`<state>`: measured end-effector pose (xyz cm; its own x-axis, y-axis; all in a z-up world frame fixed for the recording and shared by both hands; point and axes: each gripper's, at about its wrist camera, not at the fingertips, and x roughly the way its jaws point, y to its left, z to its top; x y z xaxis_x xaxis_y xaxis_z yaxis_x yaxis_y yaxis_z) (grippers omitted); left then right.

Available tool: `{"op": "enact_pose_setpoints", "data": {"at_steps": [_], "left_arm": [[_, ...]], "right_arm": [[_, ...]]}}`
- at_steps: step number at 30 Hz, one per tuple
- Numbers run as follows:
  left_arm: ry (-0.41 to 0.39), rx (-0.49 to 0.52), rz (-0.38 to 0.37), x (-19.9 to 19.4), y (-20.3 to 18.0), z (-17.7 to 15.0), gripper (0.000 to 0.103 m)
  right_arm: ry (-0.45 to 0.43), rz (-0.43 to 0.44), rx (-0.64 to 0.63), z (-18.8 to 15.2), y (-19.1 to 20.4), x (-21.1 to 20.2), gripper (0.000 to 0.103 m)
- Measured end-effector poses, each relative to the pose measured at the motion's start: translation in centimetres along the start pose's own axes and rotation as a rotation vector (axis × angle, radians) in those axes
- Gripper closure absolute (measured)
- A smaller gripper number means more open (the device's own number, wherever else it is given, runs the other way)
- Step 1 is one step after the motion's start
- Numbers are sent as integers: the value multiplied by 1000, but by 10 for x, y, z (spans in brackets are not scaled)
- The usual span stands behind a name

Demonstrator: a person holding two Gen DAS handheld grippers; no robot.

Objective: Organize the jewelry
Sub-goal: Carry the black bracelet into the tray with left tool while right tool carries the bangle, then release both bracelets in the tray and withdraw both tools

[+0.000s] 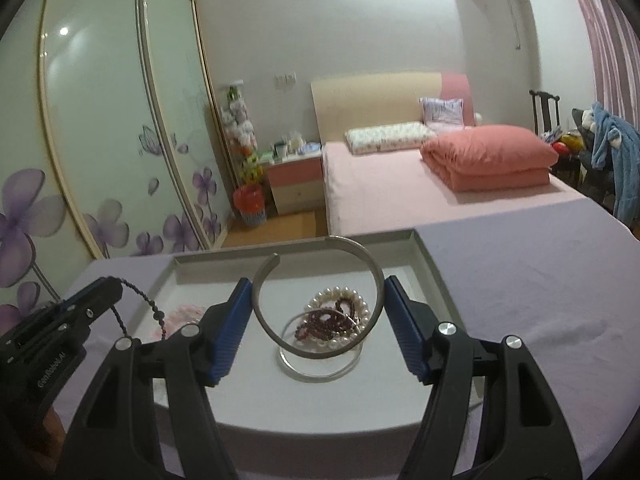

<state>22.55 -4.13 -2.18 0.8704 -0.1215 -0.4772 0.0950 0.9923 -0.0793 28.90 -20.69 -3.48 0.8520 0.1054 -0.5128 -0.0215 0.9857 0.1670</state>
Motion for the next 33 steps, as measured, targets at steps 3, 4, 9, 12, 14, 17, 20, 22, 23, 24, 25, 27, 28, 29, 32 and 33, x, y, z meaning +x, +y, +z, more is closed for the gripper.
{"op": "enact_pose_setpoints", "data": {"at_steps": [3, 4, 9, 12, 14, 17, 20, 22, 23, 24, 25, 27, 28, 29, 32, 33], "left_arm": [[22, -8, 1, 11, 1, 2, 91], [29, -10, 2, 15, 1, 2, 91], [54, -10, 4, 25, 1, 3, 91], [70, -31, -12, 22, 8, 2, 79], [62, -51, -7, 17, 15, 5, 60], [51, -94, -20, 7, 28, 7, 57], [44, -130, -30, -8, 40, 6, 57], [38, -133, -24, -16, 44, 5, 57], [36, -131, -20, -21, 45, 4, 57], [36, -130, -18, -26, 47, 2, 57], [36, -129, -15, -33, 49, -1, 57], [38, -123, -8, -42, 50, -6, 53], [43, -117, 0, -48, 51, -10, 52], [48, -111, 7, -52, 52, -14, 51], [79, -97, 22, -63, 54, -27, 49], [93, -93, 30, -65, 56, -30, 48]], "right_arm": [[34, -5, 0, -3, -3, 14, 38], [43, -6, 1, -2, -4, 19, 38], [105, 4, 0, 1, -5, 37, 37], [111, 17, 0, 1, -9, 35, 34], [92, 15, 7, 1, -15, 24, 33], [71, 21, 42, 1, -28, 7, 33], [57, 26, 58, 0, -38, -12, 33], [56, 30, 55, -4, -40, -24, 34], [59, 33, 47, -7, -41, -31, 35], [66, 36, 39, -10, -41, -38, 35], [74, 42, 30, -13, -41, -44, 36], [97, 45, 6, -21, -40, -53, 37], [109, 46, -5, -25, -40, -57, 40], [133, 46, -19, -33, -39, -61, 42], [204, 57, -49, -52, -33, -67, 49], [225, 59, -62, -59, -31, -68, 52]]}}
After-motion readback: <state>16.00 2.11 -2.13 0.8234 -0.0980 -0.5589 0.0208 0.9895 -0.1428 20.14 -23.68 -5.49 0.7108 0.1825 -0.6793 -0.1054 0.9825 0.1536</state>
